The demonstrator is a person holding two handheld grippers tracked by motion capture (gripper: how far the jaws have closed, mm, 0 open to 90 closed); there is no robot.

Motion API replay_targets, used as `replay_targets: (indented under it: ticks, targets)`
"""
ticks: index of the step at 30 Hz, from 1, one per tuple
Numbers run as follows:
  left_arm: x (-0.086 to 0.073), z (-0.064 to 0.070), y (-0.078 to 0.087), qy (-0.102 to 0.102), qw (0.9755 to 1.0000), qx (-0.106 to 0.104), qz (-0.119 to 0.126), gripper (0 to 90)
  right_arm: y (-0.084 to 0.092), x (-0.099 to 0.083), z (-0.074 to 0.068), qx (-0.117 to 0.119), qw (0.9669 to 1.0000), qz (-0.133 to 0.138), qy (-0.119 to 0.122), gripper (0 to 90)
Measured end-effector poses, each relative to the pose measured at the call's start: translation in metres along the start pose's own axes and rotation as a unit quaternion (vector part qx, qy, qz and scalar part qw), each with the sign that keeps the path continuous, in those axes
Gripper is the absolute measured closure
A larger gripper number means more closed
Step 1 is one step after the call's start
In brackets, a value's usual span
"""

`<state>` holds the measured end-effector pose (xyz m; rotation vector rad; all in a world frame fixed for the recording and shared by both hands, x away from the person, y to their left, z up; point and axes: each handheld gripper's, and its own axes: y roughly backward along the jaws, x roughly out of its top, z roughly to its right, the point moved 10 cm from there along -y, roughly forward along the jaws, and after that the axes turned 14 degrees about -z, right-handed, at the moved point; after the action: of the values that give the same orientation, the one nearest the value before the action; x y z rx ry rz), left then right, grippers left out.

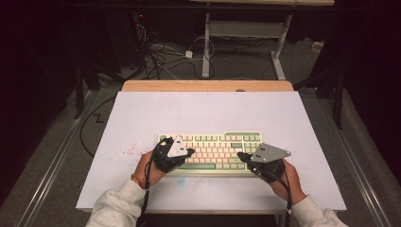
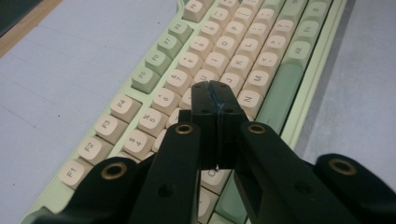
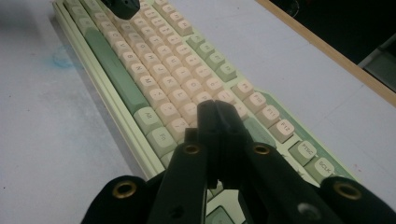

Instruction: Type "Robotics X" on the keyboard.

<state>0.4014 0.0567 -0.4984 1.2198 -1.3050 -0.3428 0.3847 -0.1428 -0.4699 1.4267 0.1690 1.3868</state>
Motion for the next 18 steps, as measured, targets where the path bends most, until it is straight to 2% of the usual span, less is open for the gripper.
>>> replay_targets:
  ticks: [18]
  targets:
    - [-0.014, -0.005, 0.012, 0.006, 0.9999, 0.013, 0.006, 87.4, 0.000, 0.000, 0.001, -0.001, 1.0000, 0.001, 0.000, 90.0]
